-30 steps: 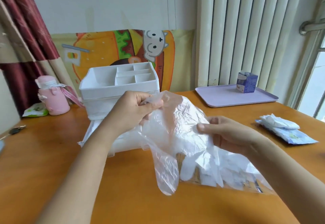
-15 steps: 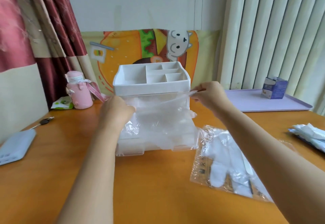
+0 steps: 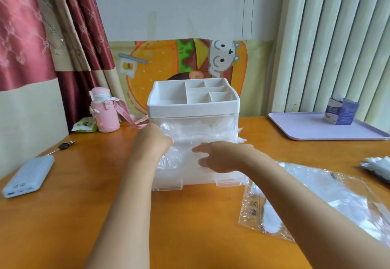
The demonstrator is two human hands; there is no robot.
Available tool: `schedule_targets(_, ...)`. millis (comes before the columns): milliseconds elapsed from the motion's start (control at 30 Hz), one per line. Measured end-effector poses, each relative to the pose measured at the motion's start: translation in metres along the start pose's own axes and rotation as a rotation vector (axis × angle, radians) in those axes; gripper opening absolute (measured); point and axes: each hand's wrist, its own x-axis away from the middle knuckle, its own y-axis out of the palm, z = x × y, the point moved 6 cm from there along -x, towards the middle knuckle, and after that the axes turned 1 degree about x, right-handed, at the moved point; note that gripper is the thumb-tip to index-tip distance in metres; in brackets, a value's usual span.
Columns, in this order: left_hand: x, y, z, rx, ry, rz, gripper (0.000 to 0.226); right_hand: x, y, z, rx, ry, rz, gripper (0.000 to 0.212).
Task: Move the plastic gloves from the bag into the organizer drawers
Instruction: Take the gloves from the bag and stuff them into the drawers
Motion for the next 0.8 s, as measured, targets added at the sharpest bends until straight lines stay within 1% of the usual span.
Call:
schedule_targets(67,0.002,-0.003,-0.001,-0.061,-0.005,-0.023,0.024,-0.013,0.004,0.008,0.074,0.024,-0.054,0.055)
schedule_targets(167,0.006,-0.008,0.0,-0.086,0.004,-0.016,0.028,-0.026,0.007,0.016,0.119,0.039,-0.08,0.067)
schedule_targets(300,0.012,-0.016,0.003,-0.081,-0.002,0.044,0.03,-0.041,0.011,0.013,0.166,0.026,-0.078,0.07)
schedule_targets(367,0.016,-0.028,0.008,-0.071,0.026,0.119,0.026,-0.048,0.013,0.011,0.171,0.026,-0.059,0.073)
schedule_targets(433,0.023,-0.042,0.018,-0.011,0.109,0.198,0.01,-0.05,0.014,0.012,0.183,0.077,-0.048,0.08)
schedule_targets(467,0.027,-0.047,0.024,0.026,0.168,0.195,0.003,-0.051,0.014,0.012,0.185,0.093,-0.046,0.081)
schedule_targets(500,0.03,-0.046,0.03,0.06,0.228,0.15,0.01,-0.051,0.015,0.012,0.184,0.104,-0.054,0.08)
schedule_targets(533,0.034,-0.041,0.038,0.098,0.282,0.066,0.014,-0.052,0.016,0.01,0.182,0.107,-0.066,0.079)
schedule_targets(600,0.039,-0.023,0.047,0.107,0.336,-0.119,0.015,-0.054,0.018,0.006,0.184,0.092,-0.091,0.076)
schedule_targets(700,0.036,0.013,0.045,-0.028,0.316,-0.303,0.019,-0.057,0.022,0.001,0.17,0.051,-0.142,0.074)
schedule_targets(800,0.033,0.033,0.035,-0.12,0.26,-0.42,0.032,-0.055,0.024,0.003,0.167,0.033,-0.176,0.069)
